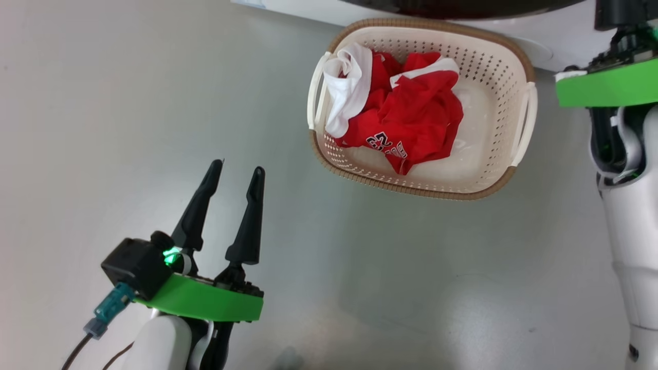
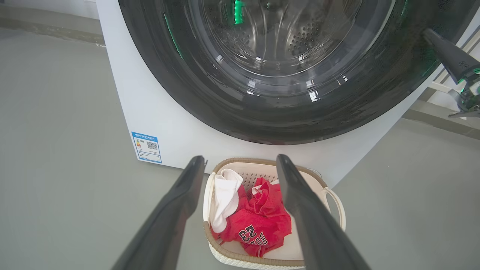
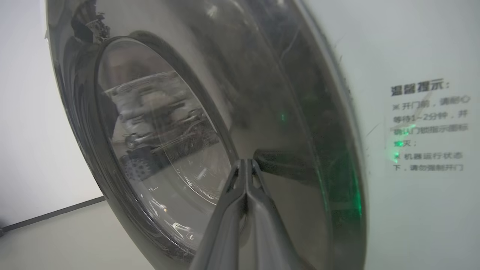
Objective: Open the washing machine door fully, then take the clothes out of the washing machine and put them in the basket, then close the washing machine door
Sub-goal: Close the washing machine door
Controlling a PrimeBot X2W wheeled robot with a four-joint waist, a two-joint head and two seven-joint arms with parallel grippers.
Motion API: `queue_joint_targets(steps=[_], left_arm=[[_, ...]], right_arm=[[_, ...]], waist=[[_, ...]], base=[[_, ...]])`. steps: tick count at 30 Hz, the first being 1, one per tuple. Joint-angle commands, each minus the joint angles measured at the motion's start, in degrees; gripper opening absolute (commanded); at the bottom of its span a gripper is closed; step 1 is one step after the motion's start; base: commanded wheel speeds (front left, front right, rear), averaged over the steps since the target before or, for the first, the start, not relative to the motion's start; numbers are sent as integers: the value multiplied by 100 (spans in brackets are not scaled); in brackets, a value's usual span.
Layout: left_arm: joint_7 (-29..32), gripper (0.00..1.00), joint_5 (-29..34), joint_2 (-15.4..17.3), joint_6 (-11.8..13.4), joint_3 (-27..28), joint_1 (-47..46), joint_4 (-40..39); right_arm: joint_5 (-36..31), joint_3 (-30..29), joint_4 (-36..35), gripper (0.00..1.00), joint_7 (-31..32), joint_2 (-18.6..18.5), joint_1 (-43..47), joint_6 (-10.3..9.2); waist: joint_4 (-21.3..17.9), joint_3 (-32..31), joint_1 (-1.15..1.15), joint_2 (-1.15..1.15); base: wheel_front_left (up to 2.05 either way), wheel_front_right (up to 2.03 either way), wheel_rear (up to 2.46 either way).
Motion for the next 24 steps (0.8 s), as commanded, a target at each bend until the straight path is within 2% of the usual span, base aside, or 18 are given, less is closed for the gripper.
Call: queue_joint_targets(steps=[1,3,4,6,7,15,24], left_arm=[[-52,100,-36,129,-30,204,-9,-105],[-52,100,-13,129,-30,231,11,-82],[-52,100,2,129,-30,250,27,-70],[-52,100,41,129,-30,291,66,-43],[-52,100,66,129,-30,316,93,-25],[-52,100,272,129,-30,556,385,119],[-52,100,457,183,-30,804,808,215]], right_arm=[[26,148,-112,0,-28,103,136,-8],[27,302,-61,0,-28,109,325,-8],[28,366,-42,16,-28,115,423,-8],[36,483,-38,66,-28,141,633,-8],[48,540,-46,100,-28,157,749,-8],[155,985,-107,100,-28,258,1715,-8],[210,938,-209,100,-28,362,2769,-8]], waist=[[-54,-83,0,0],[-110,-181,0,0],[-141,-235,0,0],[-211,-352,0,0],[-250,-414,0,0],[-624,-948,0,0],[-1119,-1528,0,0]], base=[[0,0,0],[0,0,0],[0,0,0],[0,0,0],[0,0,0],[0,0,0],[0,0,0]])
